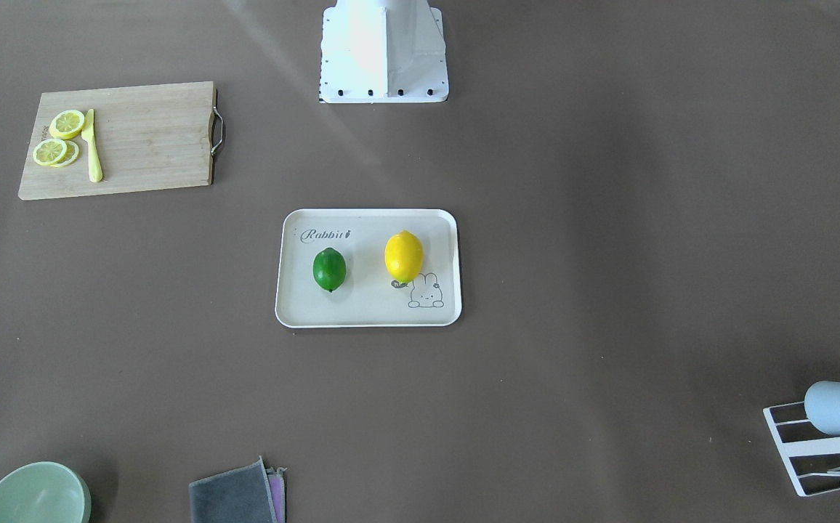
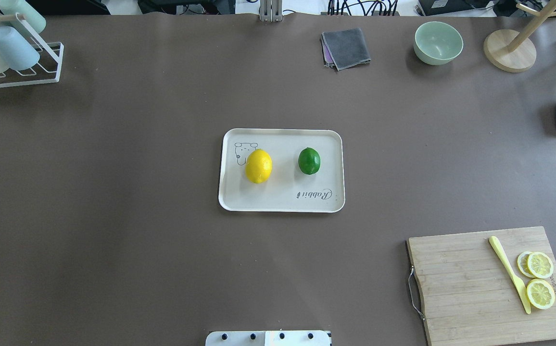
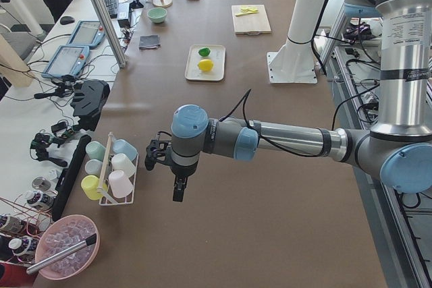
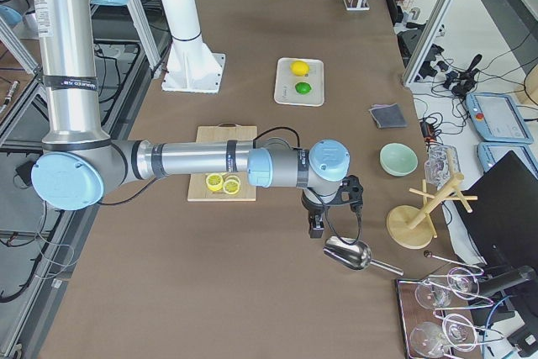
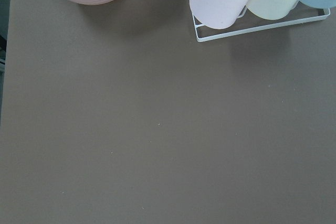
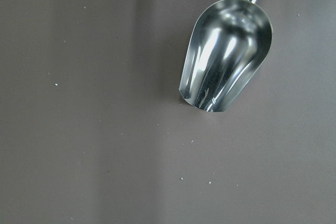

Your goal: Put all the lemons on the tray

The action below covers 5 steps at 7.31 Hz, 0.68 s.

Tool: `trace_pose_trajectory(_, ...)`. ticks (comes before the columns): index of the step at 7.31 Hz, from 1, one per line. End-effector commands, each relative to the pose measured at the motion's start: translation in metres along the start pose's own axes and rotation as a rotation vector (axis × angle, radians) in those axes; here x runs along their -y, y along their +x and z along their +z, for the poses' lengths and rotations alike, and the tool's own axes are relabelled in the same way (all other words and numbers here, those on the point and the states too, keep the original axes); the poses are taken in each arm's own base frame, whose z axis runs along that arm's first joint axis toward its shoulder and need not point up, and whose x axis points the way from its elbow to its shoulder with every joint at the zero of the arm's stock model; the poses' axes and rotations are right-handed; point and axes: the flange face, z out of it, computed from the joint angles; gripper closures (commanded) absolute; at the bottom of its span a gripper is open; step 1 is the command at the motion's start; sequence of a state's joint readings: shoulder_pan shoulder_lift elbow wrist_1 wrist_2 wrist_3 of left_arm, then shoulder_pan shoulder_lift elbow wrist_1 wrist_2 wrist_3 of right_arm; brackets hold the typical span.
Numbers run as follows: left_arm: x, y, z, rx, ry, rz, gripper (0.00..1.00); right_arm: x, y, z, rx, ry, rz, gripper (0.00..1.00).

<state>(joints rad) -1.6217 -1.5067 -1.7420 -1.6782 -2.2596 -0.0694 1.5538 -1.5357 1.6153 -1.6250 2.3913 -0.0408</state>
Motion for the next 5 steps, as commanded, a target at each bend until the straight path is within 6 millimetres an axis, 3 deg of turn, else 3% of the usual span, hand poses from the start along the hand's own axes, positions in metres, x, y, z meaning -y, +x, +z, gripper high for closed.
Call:
trace_pose_trajectory(1,0.0018,0.0,0.0003,0.0,0.0,-0.001,0.02,-0.0062,0.0057,0.0055,0.001,-0.011,0.013,0.0)
trace_pose_trajectory(5,0.004,0.0006,-0.0004,0.001,0.003,0.001,0.02,-0.0069,0.0078,0.0063,-0.012,-0.011,0.011,0.0)
